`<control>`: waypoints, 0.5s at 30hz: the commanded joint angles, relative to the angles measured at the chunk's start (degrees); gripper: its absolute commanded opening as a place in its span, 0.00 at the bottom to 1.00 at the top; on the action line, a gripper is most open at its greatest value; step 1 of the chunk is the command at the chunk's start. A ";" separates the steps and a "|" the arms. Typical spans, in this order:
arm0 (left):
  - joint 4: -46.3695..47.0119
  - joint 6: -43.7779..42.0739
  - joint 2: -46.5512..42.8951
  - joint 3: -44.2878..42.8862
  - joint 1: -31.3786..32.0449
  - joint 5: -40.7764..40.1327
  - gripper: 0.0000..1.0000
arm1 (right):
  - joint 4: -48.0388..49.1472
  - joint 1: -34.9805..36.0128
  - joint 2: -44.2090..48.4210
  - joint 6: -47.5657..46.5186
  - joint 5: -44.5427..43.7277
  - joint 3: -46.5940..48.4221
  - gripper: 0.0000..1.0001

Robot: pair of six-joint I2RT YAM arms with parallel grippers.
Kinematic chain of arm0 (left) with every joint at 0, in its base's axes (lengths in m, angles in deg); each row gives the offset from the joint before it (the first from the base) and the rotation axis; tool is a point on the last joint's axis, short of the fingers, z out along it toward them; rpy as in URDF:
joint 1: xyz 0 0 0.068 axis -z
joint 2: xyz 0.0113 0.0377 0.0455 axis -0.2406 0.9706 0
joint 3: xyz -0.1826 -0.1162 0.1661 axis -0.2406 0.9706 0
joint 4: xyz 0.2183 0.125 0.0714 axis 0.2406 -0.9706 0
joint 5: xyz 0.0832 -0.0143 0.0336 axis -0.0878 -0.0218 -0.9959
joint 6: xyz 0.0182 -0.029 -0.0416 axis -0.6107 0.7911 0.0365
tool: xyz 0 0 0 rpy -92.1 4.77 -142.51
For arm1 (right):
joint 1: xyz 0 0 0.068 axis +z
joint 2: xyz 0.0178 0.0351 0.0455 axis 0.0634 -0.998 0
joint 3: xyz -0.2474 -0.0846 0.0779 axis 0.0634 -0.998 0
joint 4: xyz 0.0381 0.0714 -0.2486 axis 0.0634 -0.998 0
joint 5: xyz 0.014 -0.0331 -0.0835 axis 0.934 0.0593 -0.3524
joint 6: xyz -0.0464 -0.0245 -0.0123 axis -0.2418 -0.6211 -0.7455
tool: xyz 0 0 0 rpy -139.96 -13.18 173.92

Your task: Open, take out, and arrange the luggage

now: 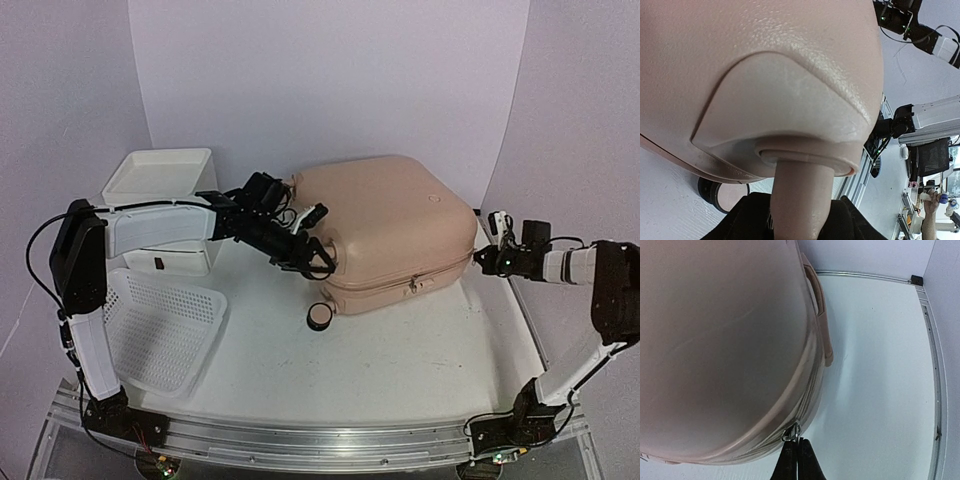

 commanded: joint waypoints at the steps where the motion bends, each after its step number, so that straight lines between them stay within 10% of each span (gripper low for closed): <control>1: -7.21 3.25 -7.83 1.15 -2.64 -5.50 0.02 | 4.02 -5.00 -5.03 -2.46 0.23 9.70 0.00; 11: -12.71 -1.72 -8.61 1.57 -2.62 -6.89 0.10 | 4.59 -5.33 -20.31 -9.87 11.75 26.57 0.00; 15: -14.88 -2.53 -10.60 0.98 -2.85 -12.01 0.60 | 8.62 -5.20 -16.81 -9.61 17.41 21.35 0.00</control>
